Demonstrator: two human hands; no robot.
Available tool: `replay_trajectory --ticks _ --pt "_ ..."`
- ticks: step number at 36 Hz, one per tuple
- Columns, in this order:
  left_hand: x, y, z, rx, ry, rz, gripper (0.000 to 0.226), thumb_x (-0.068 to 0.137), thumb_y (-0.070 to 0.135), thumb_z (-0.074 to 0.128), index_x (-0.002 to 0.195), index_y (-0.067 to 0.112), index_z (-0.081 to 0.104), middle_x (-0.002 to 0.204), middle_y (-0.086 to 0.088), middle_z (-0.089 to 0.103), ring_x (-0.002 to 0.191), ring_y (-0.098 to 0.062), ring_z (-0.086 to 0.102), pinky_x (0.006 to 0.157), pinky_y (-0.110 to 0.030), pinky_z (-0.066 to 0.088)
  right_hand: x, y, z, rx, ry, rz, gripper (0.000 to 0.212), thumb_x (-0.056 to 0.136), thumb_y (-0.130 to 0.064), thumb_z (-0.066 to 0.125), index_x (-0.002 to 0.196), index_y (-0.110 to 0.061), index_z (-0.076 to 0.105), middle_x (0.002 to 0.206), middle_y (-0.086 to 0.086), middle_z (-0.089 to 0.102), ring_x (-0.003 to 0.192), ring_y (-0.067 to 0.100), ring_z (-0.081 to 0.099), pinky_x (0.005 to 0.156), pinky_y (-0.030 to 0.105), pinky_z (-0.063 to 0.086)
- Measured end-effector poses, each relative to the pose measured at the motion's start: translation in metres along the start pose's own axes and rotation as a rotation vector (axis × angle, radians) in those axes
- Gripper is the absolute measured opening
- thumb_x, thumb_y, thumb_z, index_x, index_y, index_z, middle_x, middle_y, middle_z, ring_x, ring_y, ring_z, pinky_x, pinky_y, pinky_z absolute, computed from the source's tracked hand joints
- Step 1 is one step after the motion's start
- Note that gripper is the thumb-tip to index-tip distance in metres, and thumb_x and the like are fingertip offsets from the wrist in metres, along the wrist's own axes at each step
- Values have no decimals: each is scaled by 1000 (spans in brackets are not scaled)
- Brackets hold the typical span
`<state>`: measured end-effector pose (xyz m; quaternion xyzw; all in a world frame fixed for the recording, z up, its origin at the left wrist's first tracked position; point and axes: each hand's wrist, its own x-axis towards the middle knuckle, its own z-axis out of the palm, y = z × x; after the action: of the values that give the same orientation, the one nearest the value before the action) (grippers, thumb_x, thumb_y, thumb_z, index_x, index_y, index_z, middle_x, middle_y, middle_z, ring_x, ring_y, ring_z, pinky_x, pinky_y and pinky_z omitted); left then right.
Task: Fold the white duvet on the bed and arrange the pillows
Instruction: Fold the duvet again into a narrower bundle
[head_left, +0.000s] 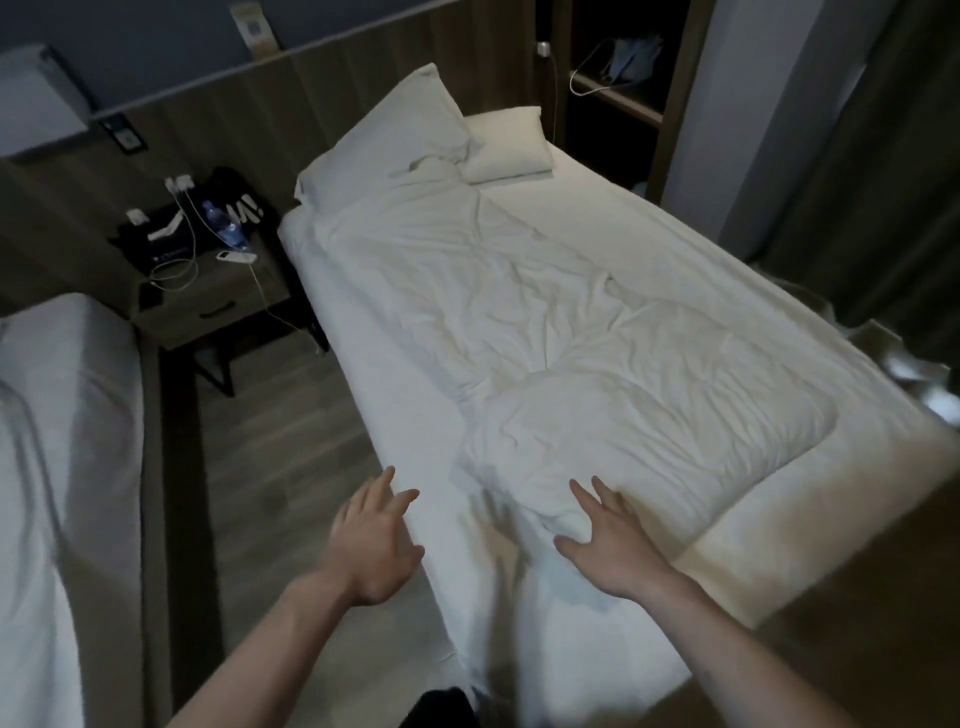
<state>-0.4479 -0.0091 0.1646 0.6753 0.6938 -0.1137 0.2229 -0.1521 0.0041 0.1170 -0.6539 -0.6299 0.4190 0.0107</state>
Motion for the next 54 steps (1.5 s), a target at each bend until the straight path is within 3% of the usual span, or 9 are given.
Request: replay_trajectory --ticks 10,15,21,26,29,33,41,49,54 --pt "92 -84 -46 22 14 131 84 74 58 41 152 33 25 165 -1 0 151 -24 3 122 -38 11 58 -64 23 -52 74 135 79 93 -53 53 157 -36 8 165 -6 -6 152 27 -6 123 39 10" --pt "146 -139 -75 70 -25 229 74 88 51 56 152 34 23 165 2 -3 151 -22 4 122 -38 11 101 -131 54 -18 97 206 80 93 -52 54 157 -33 10 166 -3 -5 152 29 -1 122 45 13" --pt "174 -199 -120 104 -38 291 77 87 47 59 153 34 22 165 2 -5 151 -24 1 121 -40 9 134 -213 78 -38 121 194 83 91 -56 54 157 -31 11 166 1 0 151 31 4 120 48 19" --pt "190 -226 -137 88 -29 323 75 86 46 58 153 35 23 165 2 -4 152 -23 0 121 -40 9 138 -234 87 -5 142 207 82 90 -58 52 157 -32 13 166 1 1 152 30 4 121 46 16" --pt "199 -231 -139 81 -59 354 74 87 47 58 152 35 24 165 3 -4 152 -23 0 121 -41 10 135 -232 97 -9 162 254 83 87 -61 52 156 -30 17 165 3 8 152 27 7 121 42 18" --pt "216 -221 -132 46 -106 404 71 87 48 59 150 35 31 164 4 4 150 -22 6 120 -40 17 126 -228 107 50 210 333 79 89 -49 60 155 -26 23 164 6 12 150 26 15 120 37 21" --pt "249 -176 -107 -29 -336 462 64 88 45 60 146 29 38 162 2 14 145 -24 22 117 -40 27 137 -214 111 130 255 453 79 88 -44 65 154 -23 27 162 9 20 149 22 20 118 30 20" --pt "282 -147 -92 -57 -456 466 63 88 44 61 146 26 40 160 0 20 146 -21 23 117 -36 27 174 -202 104 201 253 494 79 88 -42 65 155 -25 26 163 6 18 147 24 26 115 33 27" --pt "310 -146 -104 -24 -427 438 63 87 44 63 144 25 43 157 -1 26 144 -21 28 116 -33 29 210 -193 92 208 175 513 76 92 -41 59 156 -21 23 162 12 16 146 29 27 113 35 30"
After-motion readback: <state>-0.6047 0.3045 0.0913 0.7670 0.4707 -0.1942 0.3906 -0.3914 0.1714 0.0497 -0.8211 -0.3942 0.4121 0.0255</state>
